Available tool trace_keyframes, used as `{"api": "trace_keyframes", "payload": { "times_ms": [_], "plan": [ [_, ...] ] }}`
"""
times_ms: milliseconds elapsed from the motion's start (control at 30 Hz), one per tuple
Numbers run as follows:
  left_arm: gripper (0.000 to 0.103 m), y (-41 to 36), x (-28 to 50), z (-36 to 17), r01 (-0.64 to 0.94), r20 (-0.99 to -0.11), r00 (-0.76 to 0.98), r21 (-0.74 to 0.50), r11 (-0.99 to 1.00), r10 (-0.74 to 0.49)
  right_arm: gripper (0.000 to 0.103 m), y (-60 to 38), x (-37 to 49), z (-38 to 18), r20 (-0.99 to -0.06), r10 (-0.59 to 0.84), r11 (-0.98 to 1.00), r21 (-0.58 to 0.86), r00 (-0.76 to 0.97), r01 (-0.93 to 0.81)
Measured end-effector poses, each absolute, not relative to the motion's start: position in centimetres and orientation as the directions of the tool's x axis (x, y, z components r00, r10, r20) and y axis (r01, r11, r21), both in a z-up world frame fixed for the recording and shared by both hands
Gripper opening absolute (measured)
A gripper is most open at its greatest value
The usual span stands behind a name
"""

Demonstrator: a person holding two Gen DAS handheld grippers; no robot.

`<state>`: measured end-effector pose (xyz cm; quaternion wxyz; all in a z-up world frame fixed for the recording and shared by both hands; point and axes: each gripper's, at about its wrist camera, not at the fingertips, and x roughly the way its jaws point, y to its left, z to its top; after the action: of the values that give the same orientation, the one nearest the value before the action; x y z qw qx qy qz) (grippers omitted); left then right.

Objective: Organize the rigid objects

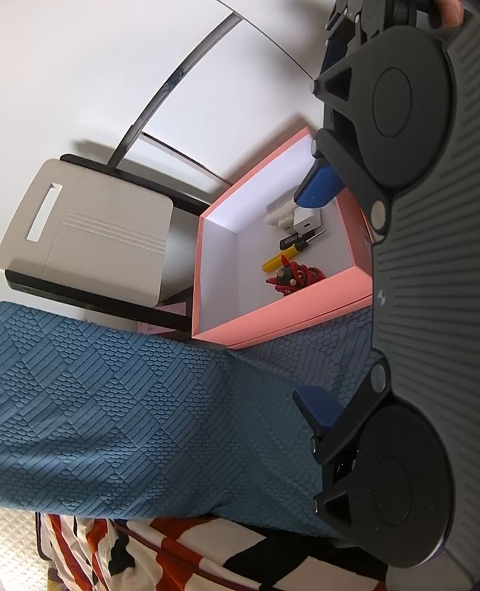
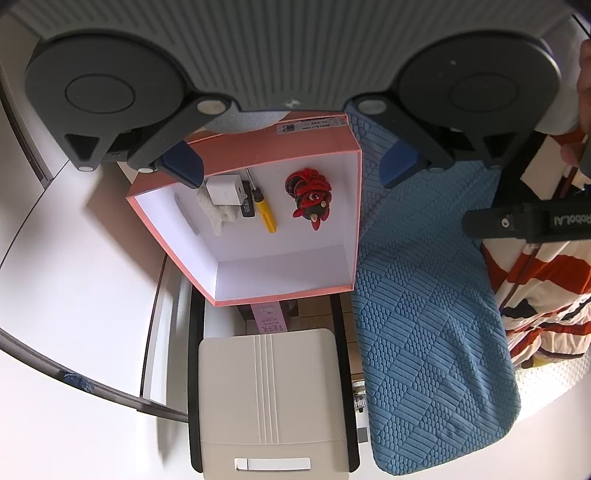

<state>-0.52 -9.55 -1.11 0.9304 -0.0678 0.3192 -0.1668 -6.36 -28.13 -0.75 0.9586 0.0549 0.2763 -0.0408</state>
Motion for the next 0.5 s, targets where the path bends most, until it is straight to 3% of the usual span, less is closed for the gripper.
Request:
{"api": "trace_keyframes", "payload": {
  "times_ms": [500],
  "plan": [
    [0.103, -9.79, -0.8, -1.38, 0.247, -0.575, 0.748, -0.22, 0.944, -0.33, 0.103, -27.9, -6.3, -1.05, -0.539, -0.045, 0.989, 0.093, 0.841, 0.113]
  ]
}}
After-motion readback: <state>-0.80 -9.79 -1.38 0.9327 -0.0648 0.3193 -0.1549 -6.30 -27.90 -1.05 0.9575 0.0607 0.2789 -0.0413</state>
